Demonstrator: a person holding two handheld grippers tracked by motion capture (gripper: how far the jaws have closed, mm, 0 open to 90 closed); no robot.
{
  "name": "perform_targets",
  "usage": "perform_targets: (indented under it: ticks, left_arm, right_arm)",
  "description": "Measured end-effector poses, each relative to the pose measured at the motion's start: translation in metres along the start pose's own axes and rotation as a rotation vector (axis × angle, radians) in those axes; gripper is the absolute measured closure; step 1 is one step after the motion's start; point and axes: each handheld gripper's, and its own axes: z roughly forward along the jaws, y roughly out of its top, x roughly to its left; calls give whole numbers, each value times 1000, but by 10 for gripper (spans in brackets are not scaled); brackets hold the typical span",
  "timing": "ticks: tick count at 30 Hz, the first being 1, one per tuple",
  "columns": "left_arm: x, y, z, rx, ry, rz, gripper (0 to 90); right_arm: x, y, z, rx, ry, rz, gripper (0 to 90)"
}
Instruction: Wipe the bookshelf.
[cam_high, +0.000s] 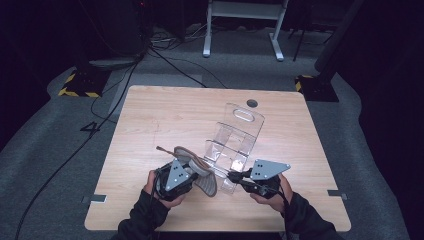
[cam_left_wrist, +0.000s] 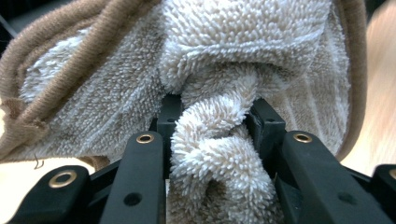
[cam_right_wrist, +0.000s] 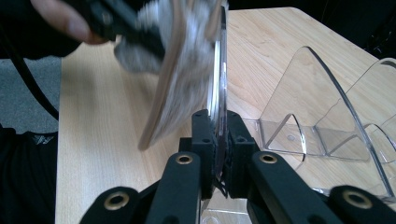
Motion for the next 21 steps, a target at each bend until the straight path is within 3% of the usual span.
perform_targets:
  ticks: [3,6,8,12,14,16,19,21]
  left_arm:
    - [-5,2,8,5,-5,49,634]
    - [-13,1,18,22,-16,68,633]
    - [-17,1,19,20,-13,68,630]
    - [-33,-2,31,12,-68,41,633]
    - [-52,-4,42,32,-69,77,634]
    - [-64,-5,51,51,-98,82,636]
    - [-85,-12,70,133,-145,140,635]
    - [-92,-17,77,160,-154,154,634]
  right_arm:
    - [-1,0,0,4,-11,1,854]
    - [-2,-1,0,2,-14,9,849]
    - [-2,-1,0,1,-16,9,850]
    - [-1,-1,0,0,-33,-6,850]
    - [-1,-1,1,1,-34,-5,850]
    - [-1,-1,1,0,-35,-1,851]
    - [-1,-1,2,-2,-37,2,852]
    - [-1,-1,1,-1,-35,5,853]
